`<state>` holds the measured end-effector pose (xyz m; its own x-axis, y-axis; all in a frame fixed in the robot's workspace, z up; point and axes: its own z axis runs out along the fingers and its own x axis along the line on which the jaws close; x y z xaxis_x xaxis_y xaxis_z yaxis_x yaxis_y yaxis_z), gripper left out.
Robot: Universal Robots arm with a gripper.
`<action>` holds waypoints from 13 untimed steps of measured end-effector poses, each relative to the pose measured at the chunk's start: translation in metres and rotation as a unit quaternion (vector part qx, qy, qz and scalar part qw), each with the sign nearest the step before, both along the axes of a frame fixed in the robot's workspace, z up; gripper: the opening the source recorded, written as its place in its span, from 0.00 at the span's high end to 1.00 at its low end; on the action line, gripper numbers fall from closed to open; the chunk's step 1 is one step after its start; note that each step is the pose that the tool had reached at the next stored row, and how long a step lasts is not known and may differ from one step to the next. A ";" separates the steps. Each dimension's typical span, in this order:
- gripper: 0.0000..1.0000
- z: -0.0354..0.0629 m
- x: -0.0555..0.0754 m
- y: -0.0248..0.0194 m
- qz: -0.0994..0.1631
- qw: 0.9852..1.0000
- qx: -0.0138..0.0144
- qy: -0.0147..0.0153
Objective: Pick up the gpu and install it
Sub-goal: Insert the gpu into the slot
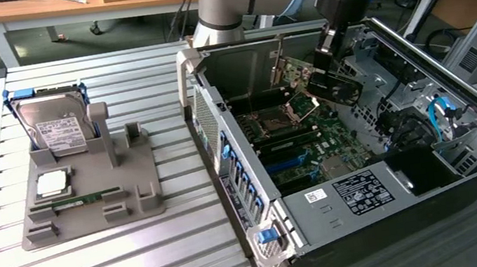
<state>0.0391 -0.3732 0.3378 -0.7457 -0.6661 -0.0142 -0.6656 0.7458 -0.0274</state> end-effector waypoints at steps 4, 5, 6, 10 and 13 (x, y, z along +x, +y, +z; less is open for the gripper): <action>0.73 0.0000 0.000 0.0000 0.007 1.000 0.000 0.000; 0.73 0.0000 0.000 0.0000 0.008 1.000 0.000 0.000; 0.73 0.0000 0.000 0.0000 0.010 1.000 0.000 0.000; 0.73 0.0000 0.000 0.0000 0.017 1.000 0.000 0.000; 0.73 0.0000 0.000 0.0000 0.022 1.000 0.000 0.000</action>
